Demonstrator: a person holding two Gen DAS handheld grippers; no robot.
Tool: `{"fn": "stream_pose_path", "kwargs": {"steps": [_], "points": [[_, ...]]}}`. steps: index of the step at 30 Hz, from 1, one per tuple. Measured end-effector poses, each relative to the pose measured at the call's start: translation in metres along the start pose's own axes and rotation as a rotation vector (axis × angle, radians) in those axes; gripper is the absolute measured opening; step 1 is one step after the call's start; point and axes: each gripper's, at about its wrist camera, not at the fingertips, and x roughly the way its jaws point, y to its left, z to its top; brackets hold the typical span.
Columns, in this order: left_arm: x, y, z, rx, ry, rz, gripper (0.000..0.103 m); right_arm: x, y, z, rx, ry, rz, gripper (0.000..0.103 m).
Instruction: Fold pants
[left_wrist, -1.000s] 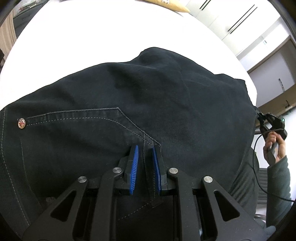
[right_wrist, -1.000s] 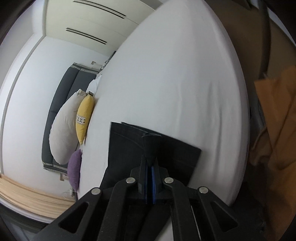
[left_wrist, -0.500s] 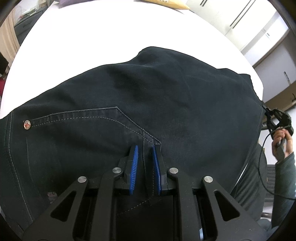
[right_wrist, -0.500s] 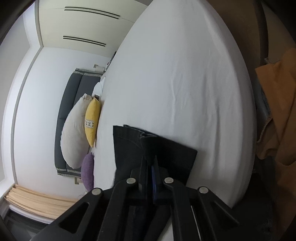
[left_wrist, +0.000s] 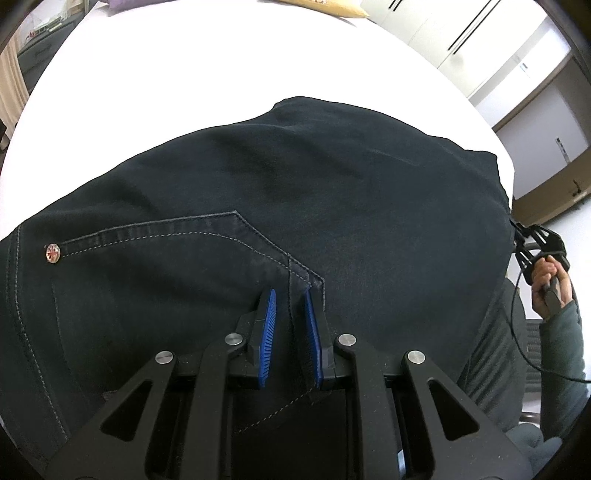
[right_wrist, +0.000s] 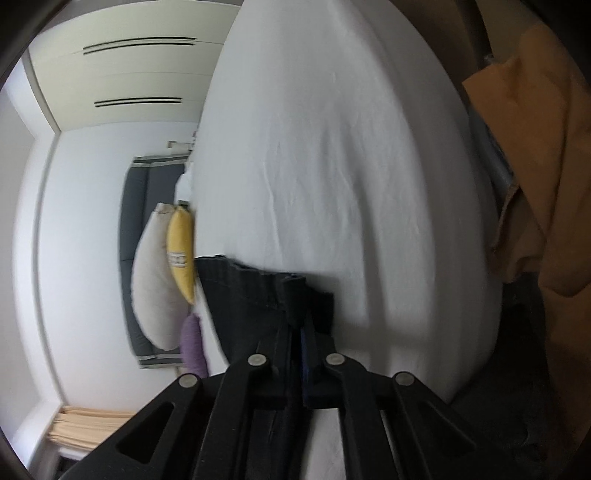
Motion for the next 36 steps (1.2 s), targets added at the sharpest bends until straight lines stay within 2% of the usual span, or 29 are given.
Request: {"fn": "stream_pose_path", "kwargs": {"steps": [1, 2, 3, 4, 5, 7, 10, 12, 14, 18, 21, 22, 23, 24, 25, 26, 29, 30, 31, 32, 33, 34, 35, 36], "points": [[0.000, 0.000, 0.000, -0.002, -0.003, -0.002, 0.016, -0.008, -0.001, 0.002, 0.017, -0.009, -0.009, 0.028], [0.001, -0.001, 0.000, -0.005, -0.005, -0.006, 0.016, -0.022, 0.000, 0.004, 0.020, -0.058, -0.066, 0.056], [-0.001, 0.003, -0.001, -0.009, -0.007, -0.008, 0.016, -0.034, 0.001, 0.005, 0.011, -0.110, -0.106, 0.063], [0.001, 0.005, -0.007, -0.013, -0.011, -0.009, 0.016, -0.047, 0.004, 0.004, -0.011, -0.156, -0.121, 0.063], [0.002, 0.005, -0.008, -0.013, -0.014, -0.007, 0.016, -0.055, 0.009, 0.003, -0.041, -0.158, -0.110, 0.063], [0.004, 0.003, -0.011, -0.011, -0.020, 0.000, 0.016, -0.060, 0.023, -0.005, -0.097, -0.105, -0.077, 0.063], [0.002, 0.007, -0.012, -0.008, -0.028, 0.010, 0.016, -0.050, 0.063, -0.035, -0.249, 0.008, 0.052, 0.063], [-0.005, 0.018, -0.017, -0.009, -0.034, 0.012, 0.016, -0.020, 0.097, -0.064, -0.338, 0.142, 0.161, 0.063], [-0.009, 0.022, -0.019, -0.012, -0.038, 0.011, 0.016, 0.014, 0.125, -0.094, -0.422, 0.262, 0.217, 0.063], [-0.010, 0.027, -0.023, -0.026, -0.047, -0.008, 0.016, 0.094, 0.147, -0.144, -0.505, 0.502, 0.234, 0.063], [-0.013, 0.033, -0.026, -0.032, -0.057, -0.026, 0.016, 0.139, 0.132, -0.146, -0.513, 0.545, 0.102, 0.063], [-0.014, 0.036, -0.027, -0.032, -0.061, -0.033, 0.016, 0.146, 0.125, -0.138, -0.531, 0.512, 0.049, 0.060], [-0.014, 0.038, -0.028, -0.033, -0.065, -0.039, 0.016, 0.149, 0.119, -0.127, -0.536, 0.468, -0.003, 0.039], [-0.014, 0.040, -0.028, -0.032, -0.068, -0.043, 0.016, 0.151, 0.111, -0.112, -0.519, 0.434, -0.027, 0.027], [-0.014, 0.041, -0.028, -0.031, -0.069, -0.044, 0.016, 0.150, 0.103, -0.095, -0.481, 0.403, -0.038, 0.010], [-0.014, 0.042, -0.029, -0.029, -0.069, -0.043, 0.016, 0.144, 0.093, -0.076, -0.429, 0.345, -0.057, 0.002], [-0.015, 0.043, -0.029, -0.024, -0.070, -0.035, 0.016, 0.115, 0.088, -0.024, -0.361, 0.106, -0.133, 0.002], [-0.015, 0.043, -0.030, -0.025, -0.070, -0.032, 0.016, 0.105, 0.088, -0.015, -0.350, 0.048, -0.171, 0.003], [-0.016, 0.043, -0.030, -0.029, -0.069, -0.030, 0.016, 0.097, 0.090, -0.010, -0.340, 0.018, -0.188, 0.009], [-0.018, 0.042, -0.029, -0.032, -0.068, -0.026, 0.016, 0.094, 0.092, -0.012, -0.341, 0.017, -0.179, 0.021], [-0.018, 0.039, -0.028, -0.032, -0.066, -0.017, 0.016, 0.093, 0.101, -0.018, -0.352, 0.038, -0.149, 0.025], [-0.019, 0.036, -0.027, -0.026, -0.063, -0.003, 0.016, 0.095, 0.108, -0.029, -0.373, 0.093, -0.089, 0.029], [-0.020, 0.033, -0.026, -0.018, -0.058, 0.020, 0.016, 0.104, 0.118, -0.048, -0.411, 0.185, -0.015, 0.034], [-0.023, 0.029, -0.024, -0.012, -0.056, 0.038, 0.016, 0.113, 0.125, -0.063, -0.437, 0.240, 0.012, 0.037]]}}
